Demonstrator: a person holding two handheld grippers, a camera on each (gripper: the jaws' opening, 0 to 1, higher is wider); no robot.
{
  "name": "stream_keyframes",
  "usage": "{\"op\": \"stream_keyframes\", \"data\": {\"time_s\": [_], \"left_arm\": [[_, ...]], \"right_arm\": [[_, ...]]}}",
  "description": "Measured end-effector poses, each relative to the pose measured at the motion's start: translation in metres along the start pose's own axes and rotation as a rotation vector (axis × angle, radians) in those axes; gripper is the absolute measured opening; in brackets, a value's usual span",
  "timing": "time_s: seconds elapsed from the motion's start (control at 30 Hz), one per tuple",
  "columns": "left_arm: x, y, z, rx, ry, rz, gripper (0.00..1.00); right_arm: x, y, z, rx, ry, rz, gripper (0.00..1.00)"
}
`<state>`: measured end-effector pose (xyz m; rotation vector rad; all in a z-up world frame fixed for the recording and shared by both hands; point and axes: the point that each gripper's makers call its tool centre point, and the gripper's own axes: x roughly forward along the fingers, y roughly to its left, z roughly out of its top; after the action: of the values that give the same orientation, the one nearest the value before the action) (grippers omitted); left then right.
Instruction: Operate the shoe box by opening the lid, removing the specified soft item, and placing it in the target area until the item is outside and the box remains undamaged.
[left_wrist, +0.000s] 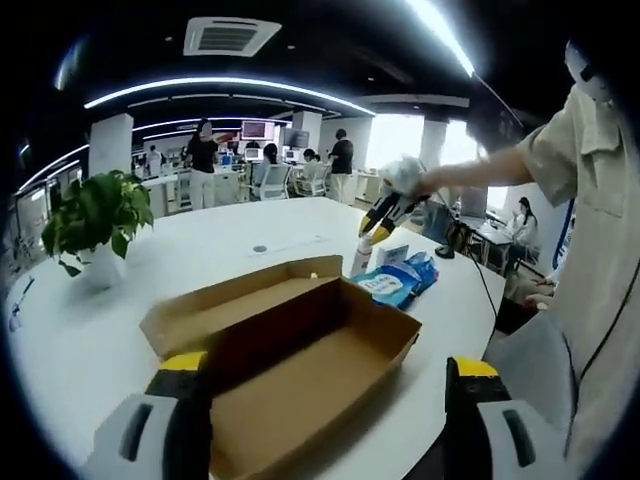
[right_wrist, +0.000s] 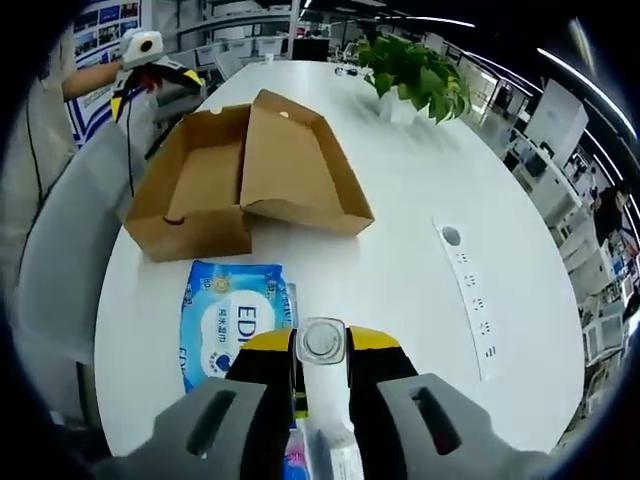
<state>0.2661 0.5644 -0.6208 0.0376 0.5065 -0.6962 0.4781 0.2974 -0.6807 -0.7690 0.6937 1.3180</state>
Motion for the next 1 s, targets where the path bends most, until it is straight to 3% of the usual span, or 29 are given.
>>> {"op": "stream_keyframes", "data": {"time_s": [0.77, 1.0], "left_arm": [[-0.004, 0.008, -0.01, -0.015, 0.012, 0.019, 0.98], [-0.008, 0.016, -0.016, -0.027, 0.02, 0.046, 0.97]], "right_arm": [[0.002, -0.005, 0.004, 0.006, 0.005, -0.003, 0.21], [0.0, -0.005, 0.003, -0.006, 0.012, -0.004, 0.16]]}}
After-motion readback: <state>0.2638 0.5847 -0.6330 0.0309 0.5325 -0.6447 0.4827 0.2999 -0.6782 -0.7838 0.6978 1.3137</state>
